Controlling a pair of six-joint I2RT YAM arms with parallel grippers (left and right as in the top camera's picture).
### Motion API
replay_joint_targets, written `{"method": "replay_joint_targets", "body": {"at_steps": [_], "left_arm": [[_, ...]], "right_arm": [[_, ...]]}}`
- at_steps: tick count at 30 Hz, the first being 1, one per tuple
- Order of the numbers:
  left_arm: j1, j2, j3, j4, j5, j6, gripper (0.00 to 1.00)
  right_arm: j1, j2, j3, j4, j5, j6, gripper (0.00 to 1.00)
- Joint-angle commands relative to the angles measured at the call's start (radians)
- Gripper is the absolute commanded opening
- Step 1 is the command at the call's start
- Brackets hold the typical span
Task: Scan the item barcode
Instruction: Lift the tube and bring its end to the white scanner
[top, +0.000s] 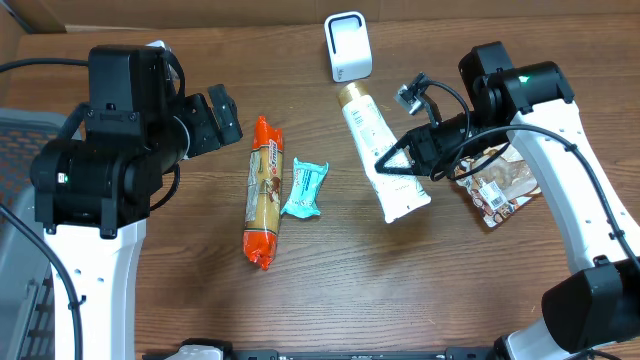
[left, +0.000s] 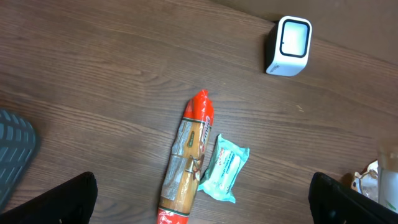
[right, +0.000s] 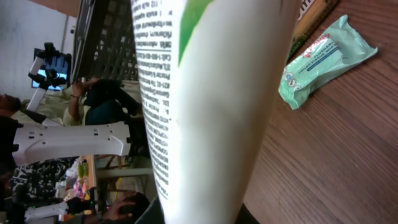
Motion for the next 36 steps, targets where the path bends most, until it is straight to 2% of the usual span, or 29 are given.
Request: {"method": "replay_joint_targets", "body": {"at_steps": [1, 7, 15, 18, 19, 21, 24, 27, 30, 33, 36], "left_arm": [[0.003, 0.002, 0.016, 0.001, -0.005, -0.006, 1.00], [0.003, 0.002, 0.016, 0.001, -0.005, -0.006, 0.99], [0.003, 0.002, 0.016, 0.001, -0.005, -0.006, 0.99], [0.003, 0.002, 0.016, 0.001, -0.005, -0.006, 1.00], [0.003, 0.002, 0.016, 0.001, -0.005, -0.006, 0.99], [0.003, 0.002, 0.016, 0.002, -0.005, -0.006, 1.00], [0.003, 0.002, 0.016, 0.001, -0.005, -0.006, 1.00], [0.003, 0.002, 0.016, 0.001, -0.005, -0.006, 1.00], [0.003, 0.002, 0.016, 0.001, -0.005, -0.006, 1.00], [0.003, 0.002, 0.016, 0.001, -0.005, -0.006, 0.99], [0.003, 0.002, 0.016, 0.001, -0.005, -0.006, 1.00]], "right_arm": [[-0.002, -0.050, 0.037, 0.013, -0.060, -0.052, 0.04], [-0.002, -0.050, 0.038, 0.073, 0.021, 0.050, 0.04], [-0.002, -0.050, 0.038, 0.076, 0.025, 0.052, 0.04], [-0.002, -0.050, 0.038, 0.119, 0.121, 0.154, 0.04], [0.016, -0.050, 0.038, 0.181, 0.327, 0.311, 0.04], [0.063, -0.047, 0.038, 0.240, 0.649, 0.472, 0.04], [0.158, -0.032, 0.038, 0.307, 0.997, 0.577, 0.04], [0.247, -0.005, 0.037, 0.393, 1.298, 0.597, 0.04], [0.315, 0.043, 0.037, 0.513, 1.588, 0.542, 0.04], [0.338, 0.103, 0.037, 0.649, 1.633, 0.311, 0.04], [0.328, 0.148, 0.037, 0.778, 1.633, 0.211, 0.04]]}}
